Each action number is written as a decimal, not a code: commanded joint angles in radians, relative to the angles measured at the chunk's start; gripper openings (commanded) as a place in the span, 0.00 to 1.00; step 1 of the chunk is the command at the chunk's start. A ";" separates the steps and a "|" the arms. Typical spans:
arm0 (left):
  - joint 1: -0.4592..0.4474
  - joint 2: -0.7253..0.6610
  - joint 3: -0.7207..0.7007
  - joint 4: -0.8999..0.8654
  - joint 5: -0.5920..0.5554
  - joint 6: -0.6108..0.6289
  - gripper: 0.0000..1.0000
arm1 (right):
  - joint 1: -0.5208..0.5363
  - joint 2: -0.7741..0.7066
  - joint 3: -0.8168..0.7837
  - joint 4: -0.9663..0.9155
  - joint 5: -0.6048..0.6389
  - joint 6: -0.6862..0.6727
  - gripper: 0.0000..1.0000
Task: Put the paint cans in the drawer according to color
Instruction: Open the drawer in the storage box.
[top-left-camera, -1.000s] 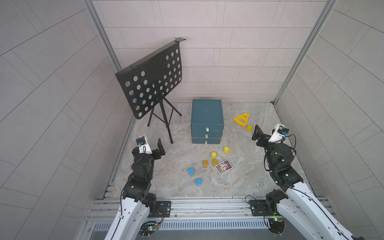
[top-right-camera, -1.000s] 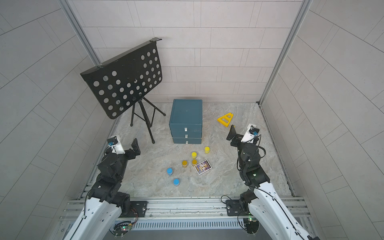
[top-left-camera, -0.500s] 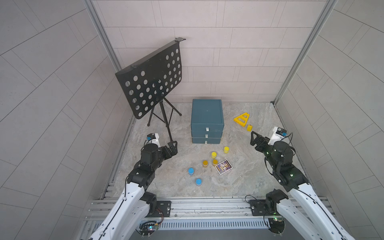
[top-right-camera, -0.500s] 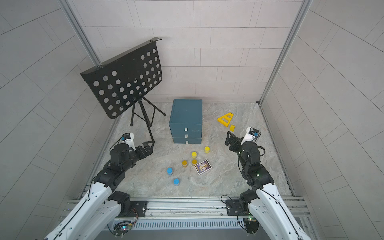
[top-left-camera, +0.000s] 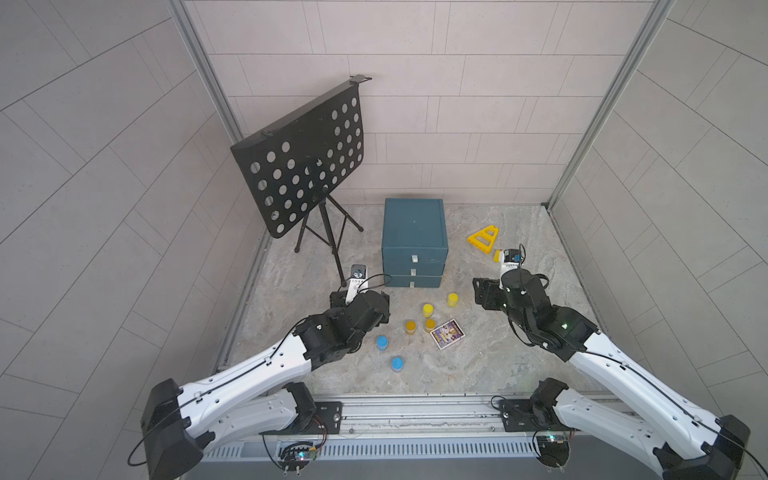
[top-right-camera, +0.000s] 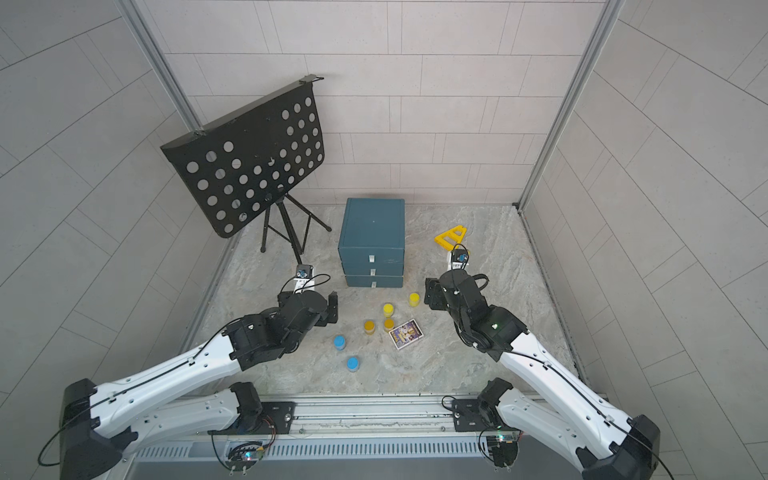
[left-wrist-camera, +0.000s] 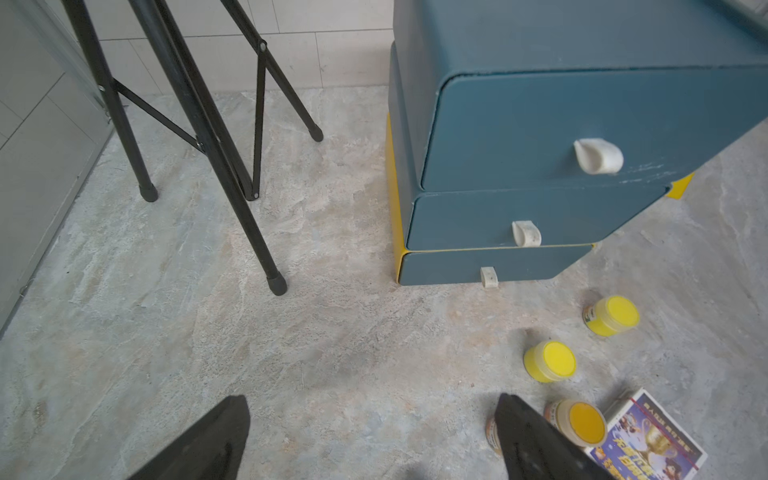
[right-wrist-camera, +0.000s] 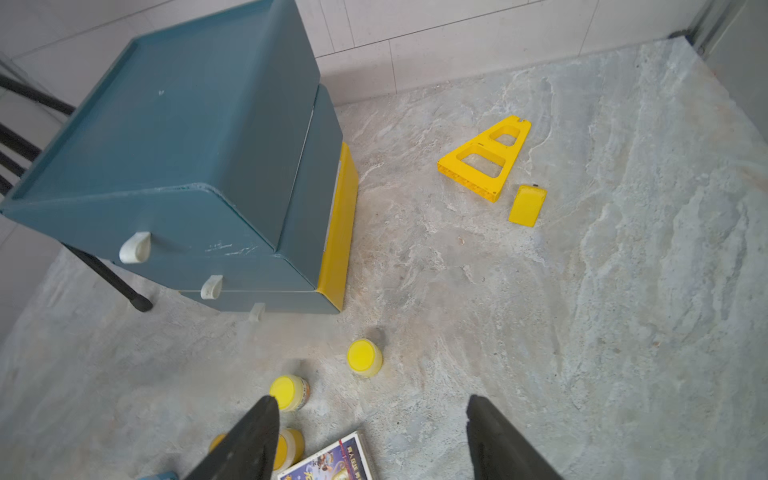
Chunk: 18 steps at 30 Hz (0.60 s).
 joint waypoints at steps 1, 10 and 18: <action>-0.001 -0.045 0.012 -0.011 -0.043 -0.035 0.97 | 0.010 0.029 0.022 0.019 -0.123 0.112 0.65; 0.012 -0.092 -0.003 -0.196 -0.074 -0.118 0.95 | 0.126 0.172 -0.021 0.398 -0.220 0.478 0.56; 0.132 -0.191 -0.047 -0.182 0.070 -0.099 0.95 | 0.125 0.335 -0.004 0.622 -0.322 0.657 0.58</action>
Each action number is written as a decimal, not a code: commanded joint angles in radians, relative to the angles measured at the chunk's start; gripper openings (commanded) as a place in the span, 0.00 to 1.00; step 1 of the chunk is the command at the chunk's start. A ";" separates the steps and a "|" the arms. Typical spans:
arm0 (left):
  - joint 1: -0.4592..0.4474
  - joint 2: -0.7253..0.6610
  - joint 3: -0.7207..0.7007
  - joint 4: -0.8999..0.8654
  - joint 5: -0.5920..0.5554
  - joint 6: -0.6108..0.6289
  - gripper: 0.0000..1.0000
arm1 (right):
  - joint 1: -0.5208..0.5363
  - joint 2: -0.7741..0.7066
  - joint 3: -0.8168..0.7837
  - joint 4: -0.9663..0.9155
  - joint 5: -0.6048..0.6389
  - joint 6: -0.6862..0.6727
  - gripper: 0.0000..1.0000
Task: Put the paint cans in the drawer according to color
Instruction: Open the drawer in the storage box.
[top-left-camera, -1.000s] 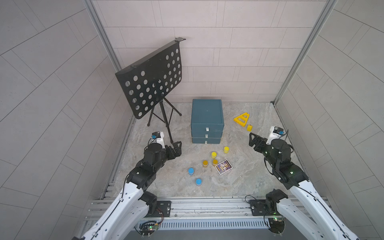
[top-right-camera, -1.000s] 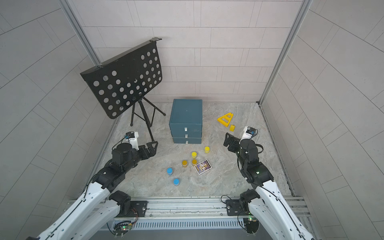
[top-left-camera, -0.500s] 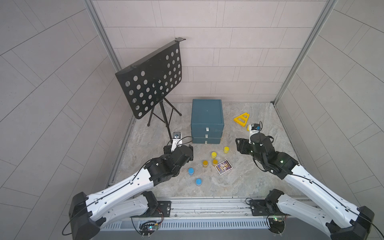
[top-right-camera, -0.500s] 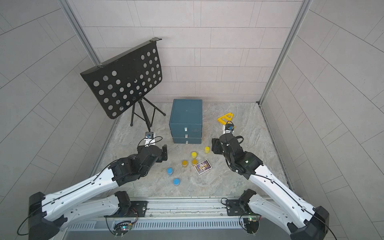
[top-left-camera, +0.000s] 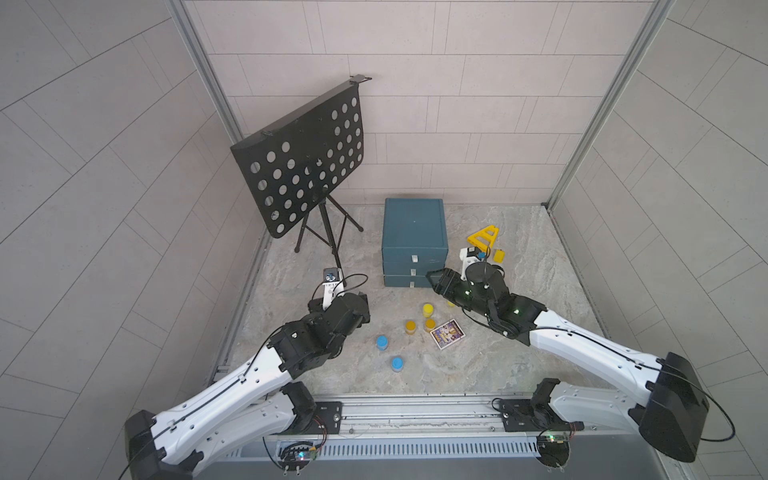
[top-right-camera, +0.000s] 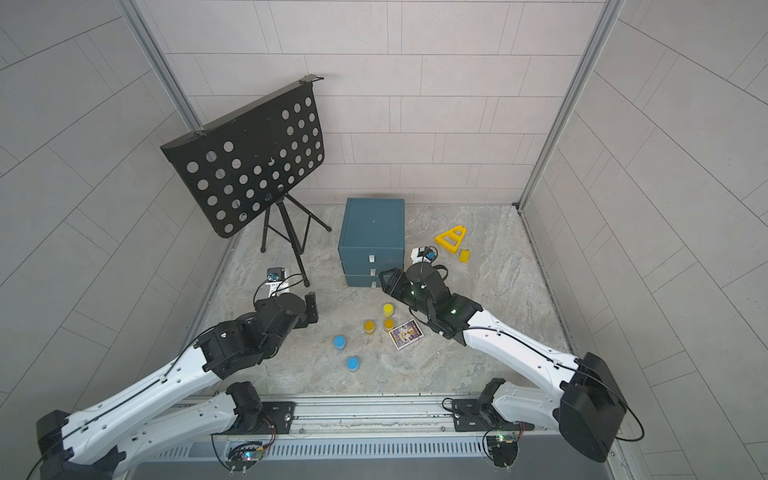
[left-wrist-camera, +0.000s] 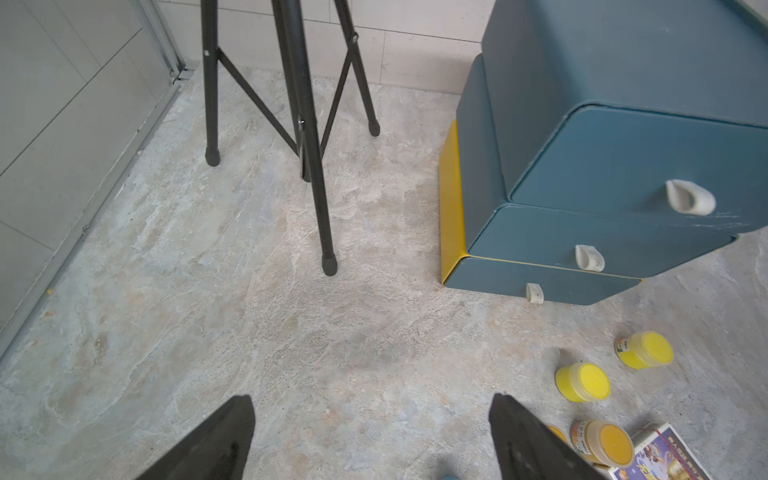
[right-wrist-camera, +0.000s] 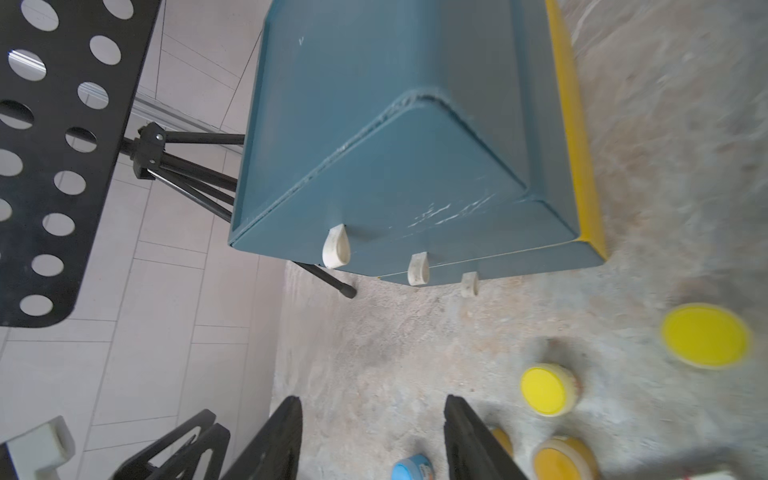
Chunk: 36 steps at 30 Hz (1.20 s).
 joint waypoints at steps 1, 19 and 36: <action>0.028 -0.025 -0.018 -0.026 0.047 0.004 0.95 | 0.001 0.031 0.005 0.150 -0.034 0.125 0.57; 0.030 -0.096 -0.034 -0.065 0.027 0.028 0.90 | -0.039 0.324 -0.046 0.637 -0.036 0.384 0.35; 0.030 -0.091 -0.016 -0.053 0.031 0.054 0.86 | -0.035 0.357 -0.080 0.801 -0.037 0.519 0.36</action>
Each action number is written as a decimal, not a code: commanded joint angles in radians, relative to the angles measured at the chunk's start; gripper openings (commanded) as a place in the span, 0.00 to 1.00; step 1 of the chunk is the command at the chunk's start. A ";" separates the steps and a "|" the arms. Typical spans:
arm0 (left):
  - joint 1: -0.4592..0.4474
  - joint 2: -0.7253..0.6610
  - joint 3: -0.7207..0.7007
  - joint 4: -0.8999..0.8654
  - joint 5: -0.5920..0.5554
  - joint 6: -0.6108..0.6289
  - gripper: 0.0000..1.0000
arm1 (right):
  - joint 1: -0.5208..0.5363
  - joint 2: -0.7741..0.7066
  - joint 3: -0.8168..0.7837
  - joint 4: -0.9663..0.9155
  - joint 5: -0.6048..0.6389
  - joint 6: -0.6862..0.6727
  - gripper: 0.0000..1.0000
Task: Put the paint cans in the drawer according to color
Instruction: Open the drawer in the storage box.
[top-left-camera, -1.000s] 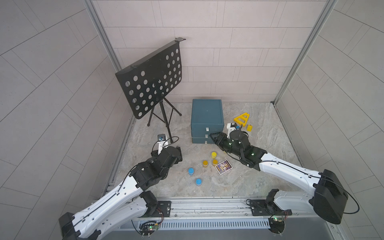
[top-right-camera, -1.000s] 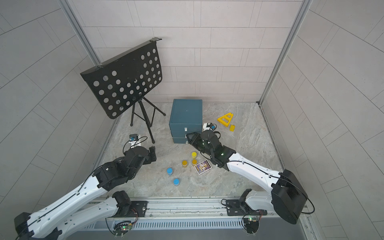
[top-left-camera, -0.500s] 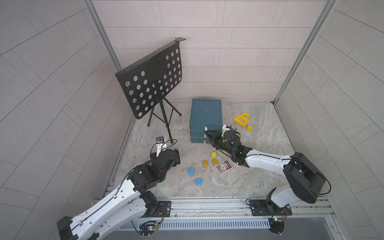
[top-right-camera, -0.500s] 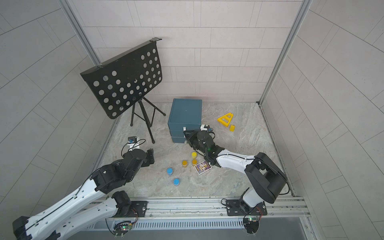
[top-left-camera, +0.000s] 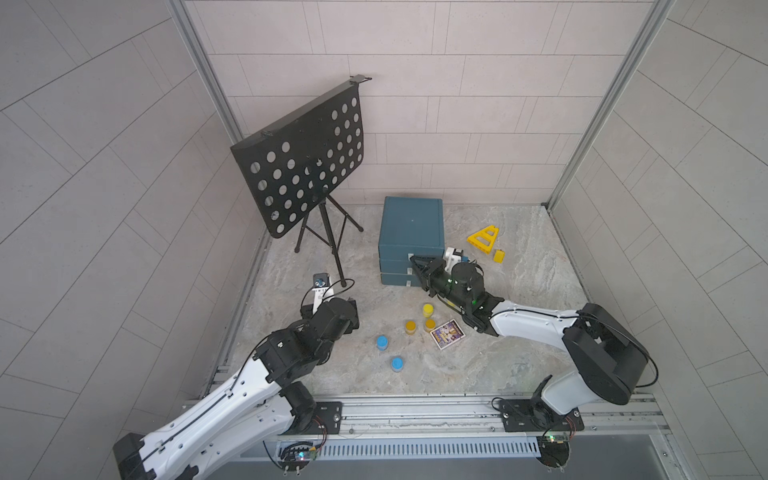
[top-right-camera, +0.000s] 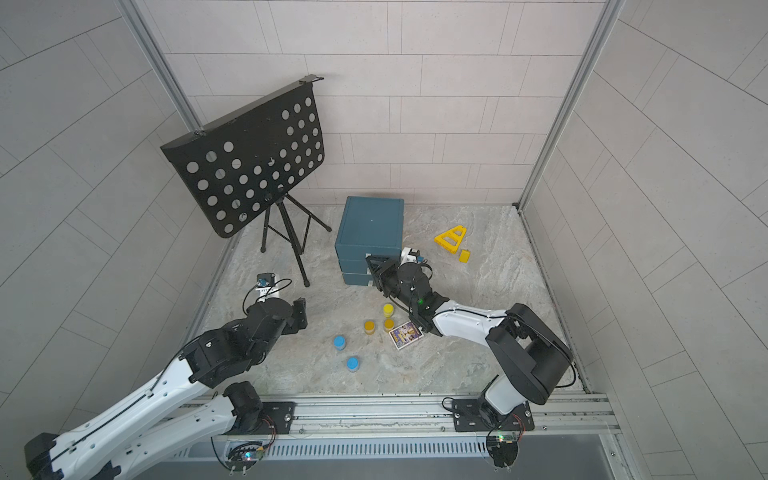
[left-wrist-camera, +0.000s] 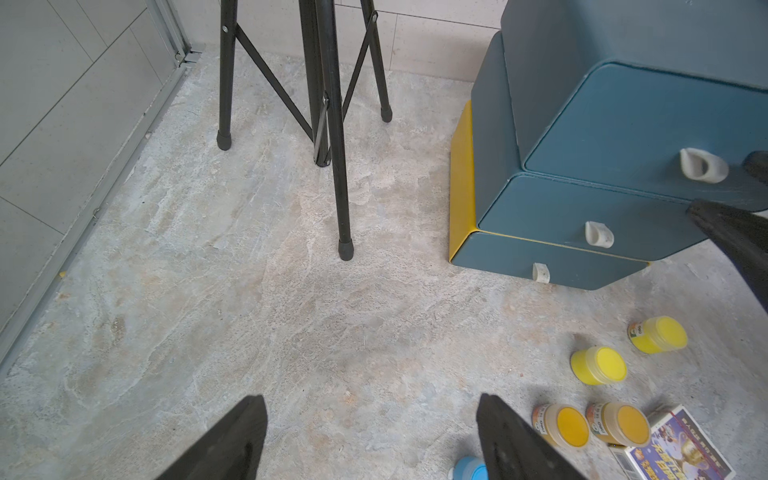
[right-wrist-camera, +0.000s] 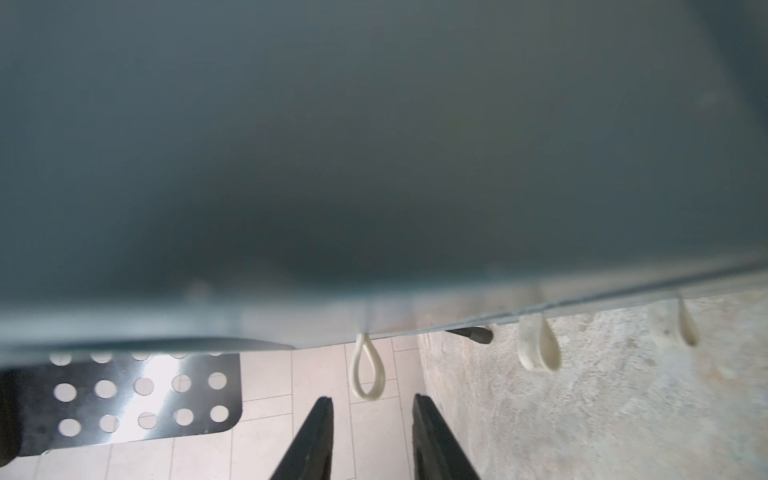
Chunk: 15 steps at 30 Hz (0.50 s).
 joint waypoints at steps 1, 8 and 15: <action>0.004 -0.001 0.025 -0.013 -0.010 0.014 0.86 | 0.003 0.014 0.004 0.049 0.006 0.050 0.36; 0.004 -0.001 0.032 -0.016 -0.016 0.019 0.85 | 0.005 0.052 0.016 0.071 0.010 0.077 0.27; 0.004 -0.005 0.039 -0.020 -0.015 0.023 0.85 | 0.002 0.074 0.032 0.076 0.015 0.075 0.17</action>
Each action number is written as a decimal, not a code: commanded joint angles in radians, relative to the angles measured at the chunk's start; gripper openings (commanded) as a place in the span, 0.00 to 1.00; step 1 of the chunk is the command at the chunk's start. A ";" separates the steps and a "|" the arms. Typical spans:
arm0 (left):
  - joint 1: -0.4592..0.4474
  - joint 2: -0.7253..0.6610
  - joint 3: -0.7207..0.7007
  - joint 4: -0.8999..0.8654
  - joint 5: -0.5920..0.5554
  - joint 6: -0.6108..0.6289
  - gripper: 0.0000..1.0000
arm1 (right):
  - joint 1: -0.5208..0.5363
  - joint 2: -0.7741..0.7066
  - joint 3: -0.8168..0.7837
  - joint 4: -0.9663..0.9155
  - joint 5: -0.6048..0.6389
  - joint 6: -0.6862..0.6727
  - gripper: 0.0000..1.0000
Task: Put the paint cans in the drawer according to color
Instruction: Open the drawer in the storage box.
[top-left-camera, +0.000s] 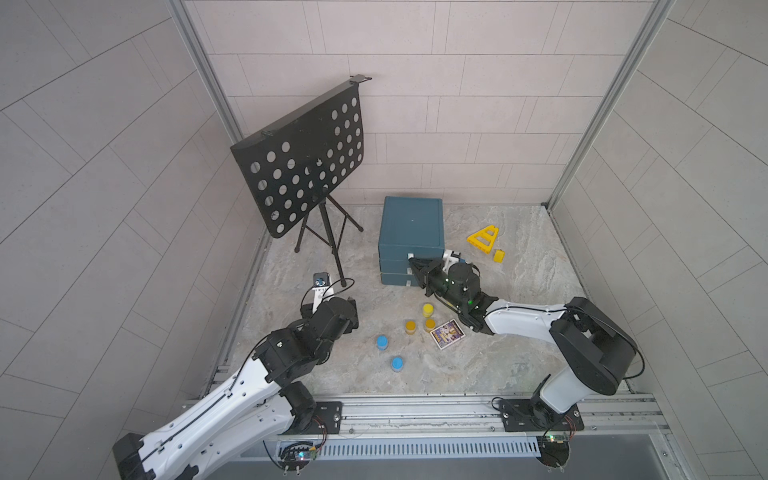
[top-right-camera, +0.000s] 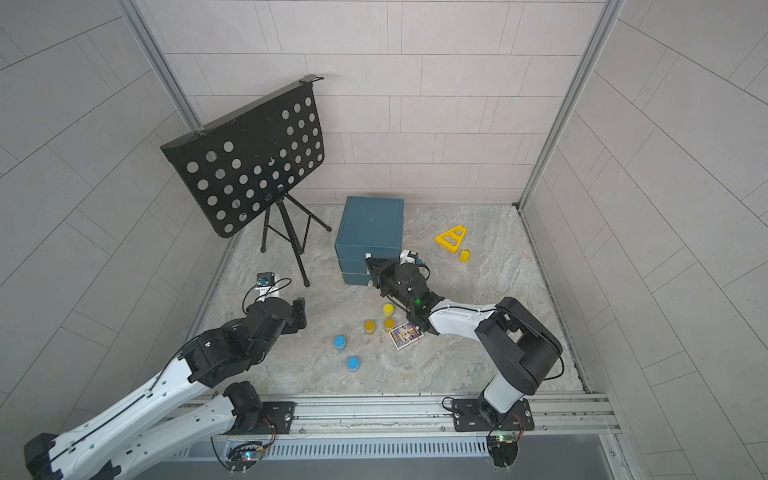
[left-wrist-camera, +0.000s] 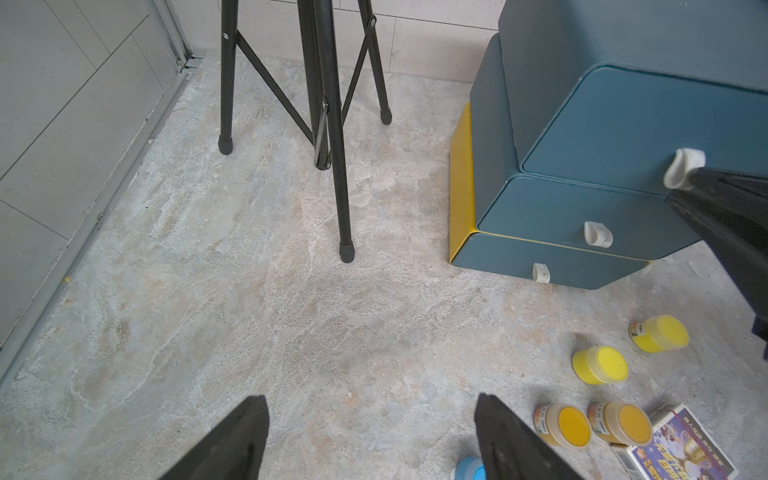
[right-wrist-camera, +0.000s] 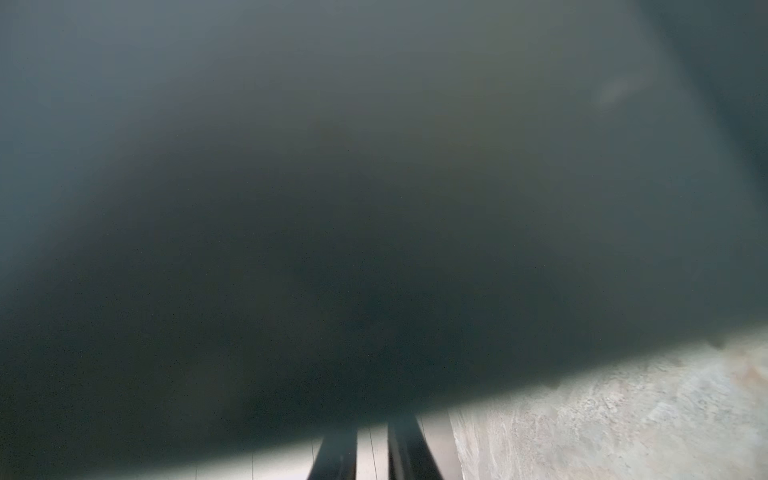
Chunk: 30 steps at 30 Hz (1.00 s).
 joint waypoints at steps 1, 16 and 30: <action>0.003 -0.005 0.035 -0.017 -0.011 0.016 0.85 | 0.002 0.012 0.027 0.025 0.005 0.000 0.15; 0.003 -0.003 0.038 -0.015 -0.006 0.022 0.84 | 0.007 -0.005 0.030 0.035 0.033 -0.019 0.31; 0.004 -0.017 0.033 -0.015 -0.015 0.018 0.84 | 0.092 -0.029 0.003 0.066 0.253 -0.010 0.31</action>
